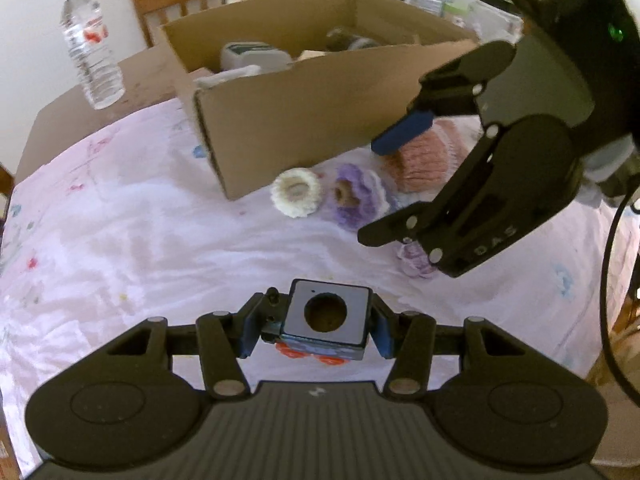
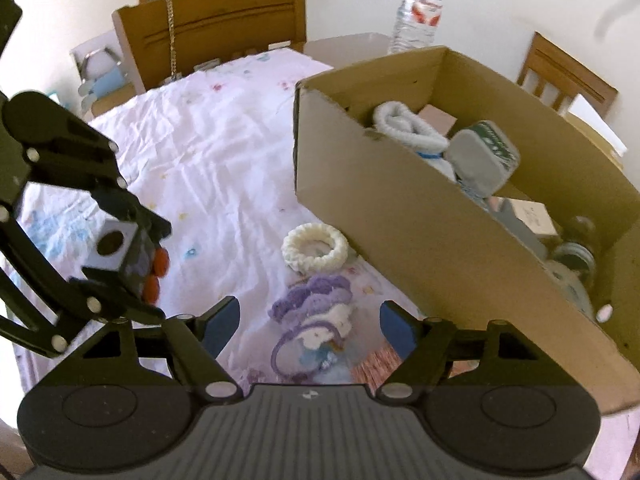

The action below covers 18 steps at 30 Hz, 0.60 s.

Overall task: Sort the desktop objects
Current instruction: 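Hold the black cube in the left tool while the right tool grasps the purple hair tie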

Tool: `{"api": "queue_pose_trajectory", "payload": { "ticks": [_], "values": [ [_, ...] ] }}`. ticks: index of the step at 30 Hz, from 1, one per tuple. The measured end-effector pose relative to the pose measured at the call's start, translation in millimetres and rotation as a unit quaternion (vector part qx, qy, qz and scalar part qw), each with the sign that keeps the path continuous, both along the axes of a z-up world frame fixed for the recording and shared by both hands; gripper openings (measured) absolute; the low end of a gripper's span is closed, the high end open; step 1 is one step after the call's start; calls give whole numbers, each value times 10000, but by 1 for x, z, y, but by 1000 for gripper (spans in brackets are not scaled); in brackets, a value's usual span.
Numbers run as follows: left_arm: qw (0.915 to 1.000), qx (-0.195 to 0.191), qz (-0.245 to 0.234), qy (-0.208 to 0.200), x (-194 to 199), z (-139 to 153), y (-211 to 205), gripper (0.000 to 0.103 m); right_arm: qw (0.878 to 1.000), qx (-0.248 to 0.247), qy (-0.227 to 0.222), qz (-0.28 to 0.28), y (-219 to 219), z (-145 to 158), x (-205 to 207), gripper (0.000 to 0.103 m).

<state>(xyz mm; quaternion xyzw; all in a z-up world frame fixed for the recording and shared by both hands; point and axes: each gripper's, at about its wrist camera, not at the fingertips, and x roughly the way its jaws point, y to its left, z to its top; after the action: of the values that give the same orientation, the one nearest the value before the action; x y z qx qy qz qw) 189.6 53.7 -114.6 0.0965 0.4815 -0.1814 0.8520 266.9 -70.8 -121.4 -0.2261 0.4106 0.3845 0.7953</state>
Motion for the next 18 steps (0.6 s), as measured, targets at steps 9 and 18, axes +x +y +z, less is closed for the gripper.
{"api": "queue_pose_trajectory", "payload": {
  "ticks": [9, 18],
  "values": [
    [9999, -53, 127, 88, 2, 0, 9, 53, 9993, -214, 120, 297, 10, -17, 17, 65],
    [9997, -82, 173, 159, 6, 6, 9, 53, 9985, -249, 256, 414, 8, -17, 21, 55]
  ]
}}
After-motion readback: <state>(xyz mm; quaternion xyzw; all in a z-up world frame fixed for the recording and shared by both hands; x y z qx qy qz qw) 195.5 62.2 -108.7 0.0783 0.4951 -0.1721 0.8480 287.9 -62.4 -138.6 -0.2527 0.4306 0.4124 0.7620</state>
